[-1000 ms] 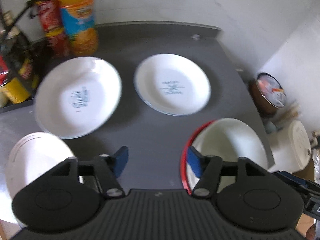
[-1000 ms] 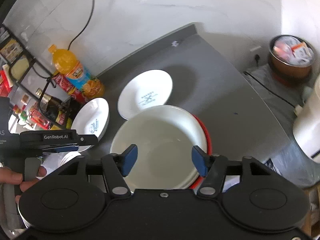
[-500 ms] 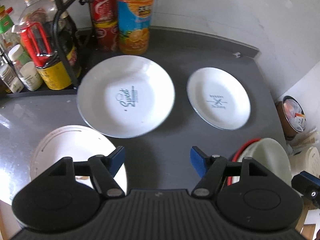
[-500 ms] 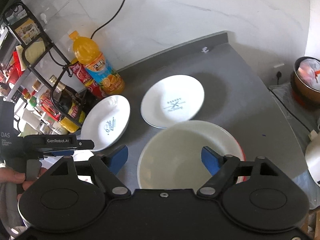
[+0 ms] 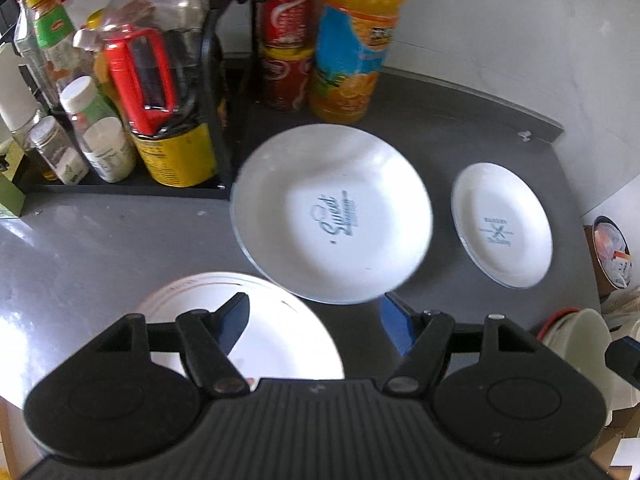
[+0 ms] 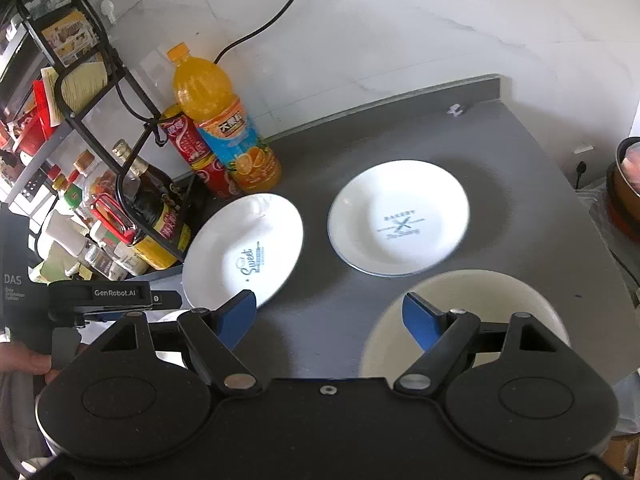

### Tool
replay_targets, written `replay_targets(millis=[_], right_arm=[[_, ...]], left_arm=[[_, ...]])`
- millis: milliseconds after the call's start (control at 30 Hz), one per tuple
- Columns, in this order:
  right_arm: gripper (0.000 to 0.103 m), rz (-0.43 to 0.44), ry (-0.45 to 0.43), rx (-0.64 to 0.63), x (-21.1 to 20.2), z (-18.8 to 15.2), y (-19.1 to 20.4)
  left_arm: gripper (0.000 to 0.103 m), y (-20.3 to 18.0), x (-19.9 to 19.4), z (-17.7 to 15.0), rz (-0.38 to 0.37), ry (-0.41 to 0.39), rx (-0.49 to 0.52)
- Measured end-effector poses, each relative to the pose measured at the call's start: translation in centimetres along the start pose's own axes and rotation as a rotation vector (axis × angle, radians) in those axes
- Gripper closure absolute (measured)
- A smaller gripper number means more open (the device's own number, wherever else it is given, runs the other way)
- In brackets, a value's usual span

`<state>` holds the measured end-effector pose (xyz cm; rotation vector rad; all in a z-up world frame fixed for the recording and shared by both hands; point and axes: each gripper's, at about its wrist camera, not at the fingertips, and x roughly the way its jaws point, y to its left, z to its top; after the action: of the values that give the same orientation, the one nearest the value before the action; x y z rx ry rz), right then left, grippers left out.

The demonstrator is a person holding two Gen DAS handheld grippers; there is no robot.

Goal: Organize plates and bowls

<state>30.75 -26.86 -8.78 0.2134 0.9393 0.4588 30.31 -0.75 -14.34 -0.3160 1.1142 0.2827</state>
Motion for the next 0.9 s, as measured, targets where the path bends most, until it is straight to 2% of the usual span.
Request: replay_targets(millis=[400, 900], right_arm=[[0.026, -0.049, 0.033, -0.003, 4.2, -0.3, 4.2], [0.03, -0.146, 0.065, -0.053, 9.2, -0.1, 8.1]], left_arm=[[0.032, 4.8, 1.5, 1.6, -0.021, 0.01, -0.005], [0.036, 6.8, 5.7, 4.8, -0.043, 0.027, 0.042]])
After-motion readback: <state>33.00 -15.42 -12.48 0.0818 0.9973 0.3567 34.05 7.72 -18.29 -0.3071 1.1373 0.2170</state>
